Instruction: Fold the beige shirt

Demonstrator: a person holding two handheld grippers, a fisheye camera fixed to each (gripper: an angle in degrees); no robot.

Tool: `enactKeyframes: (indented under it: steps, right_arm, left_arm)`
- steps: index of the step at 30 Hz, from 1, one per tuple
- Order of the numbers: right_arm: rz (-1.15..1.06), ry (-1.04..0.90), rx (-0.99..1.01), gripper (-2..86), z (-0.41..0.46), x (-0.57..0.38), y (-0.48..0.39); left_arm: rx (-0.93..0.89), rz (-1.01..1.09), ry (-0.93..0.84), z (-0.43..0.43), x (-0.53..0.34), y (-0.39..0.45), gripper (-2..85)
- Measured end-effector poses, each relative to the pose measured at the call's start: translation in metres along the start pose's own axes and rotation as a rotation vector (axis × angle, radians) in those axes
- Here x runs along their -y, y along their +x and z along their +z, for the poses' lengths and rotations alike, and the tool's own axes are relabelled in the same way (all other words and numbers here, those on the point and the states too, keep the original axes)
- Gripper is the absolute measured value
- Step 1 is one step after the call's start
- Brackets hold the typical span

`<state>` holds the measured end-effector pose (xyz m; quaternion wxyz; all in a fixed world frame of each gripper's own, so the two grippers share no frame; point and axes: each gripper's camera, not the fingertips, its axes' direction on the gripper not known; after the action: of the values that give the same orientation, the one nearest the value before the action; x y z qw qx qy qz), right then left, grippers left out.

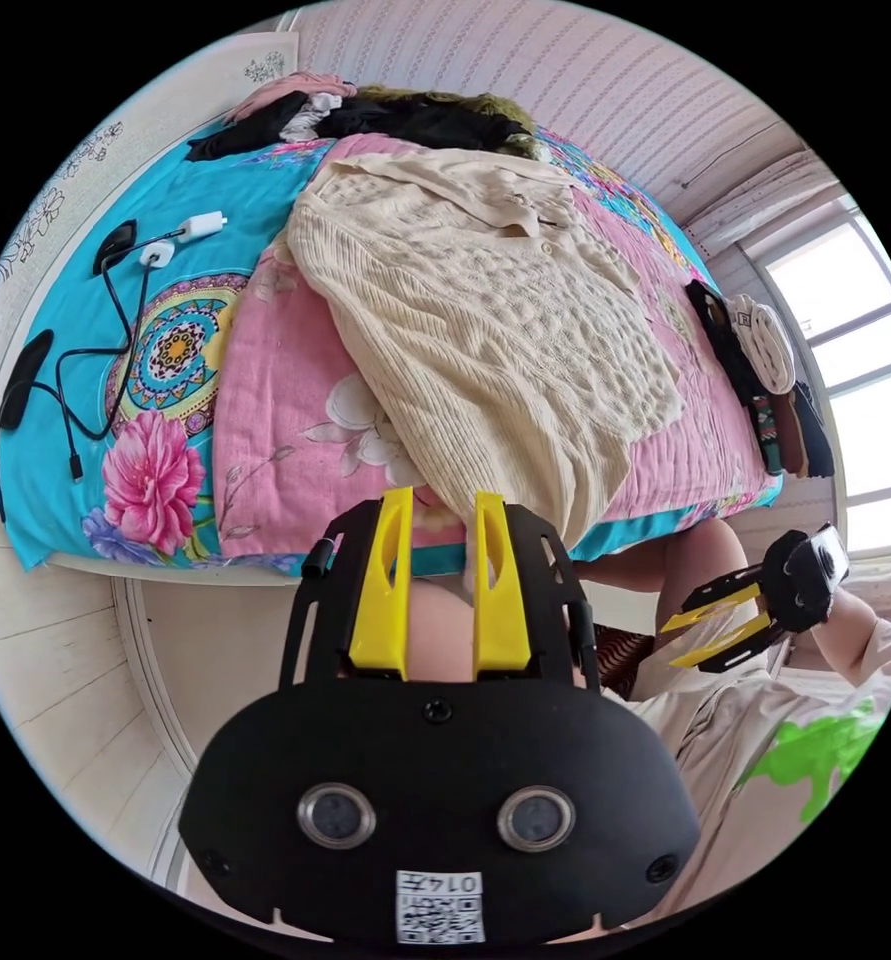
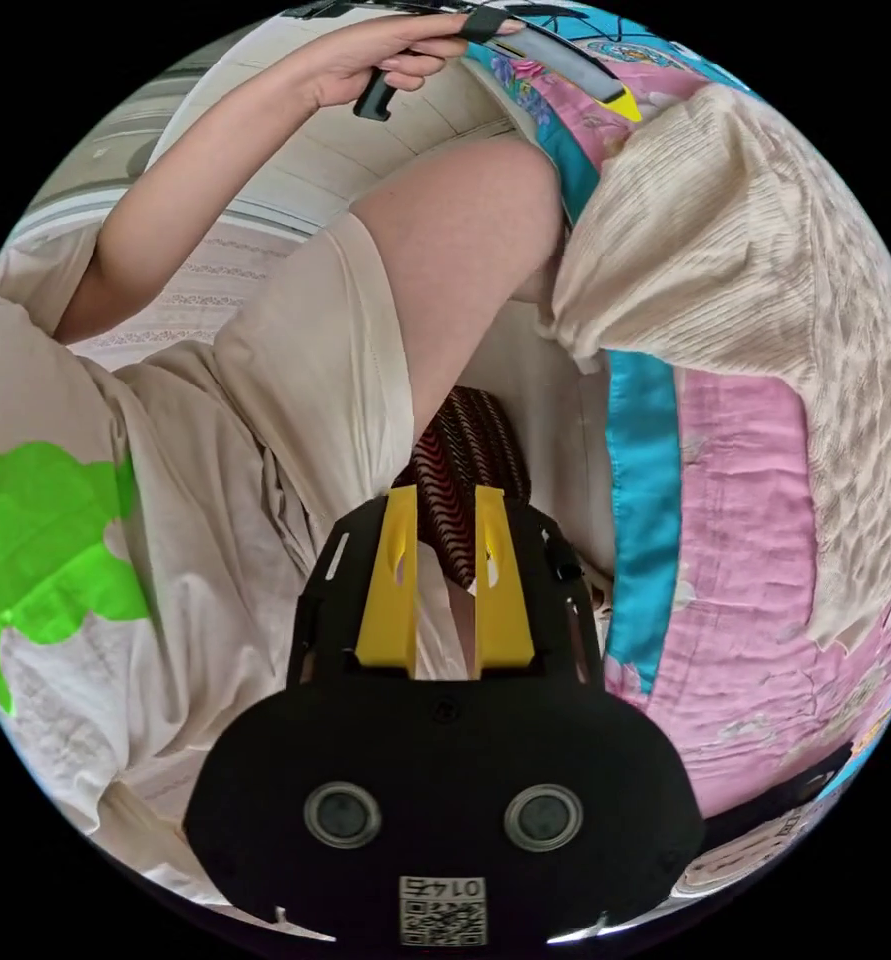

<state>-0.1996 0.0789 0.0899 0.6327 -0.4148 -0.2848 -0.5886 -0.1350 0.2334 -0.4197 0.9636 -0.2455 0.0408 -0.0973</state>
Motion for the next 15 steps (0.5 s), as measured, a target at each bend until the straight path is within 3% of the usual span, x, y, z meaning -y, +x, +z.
enactKeyframes:
  steps: [9,15]
  right_arm:
    - [0.401,0.393,-0.147,2.1,-0.102,-0.096,0.063]
    - [0.867,0.711,-0.105,8.2,-0.147,-0.190,0.131]
  left_arm:
    - [0.028,0.044,0.016,-0.006,0.033,0.015,9.5]
    - [0.040,0.045,0.030,-0.009,0.055,0.019,9.3]
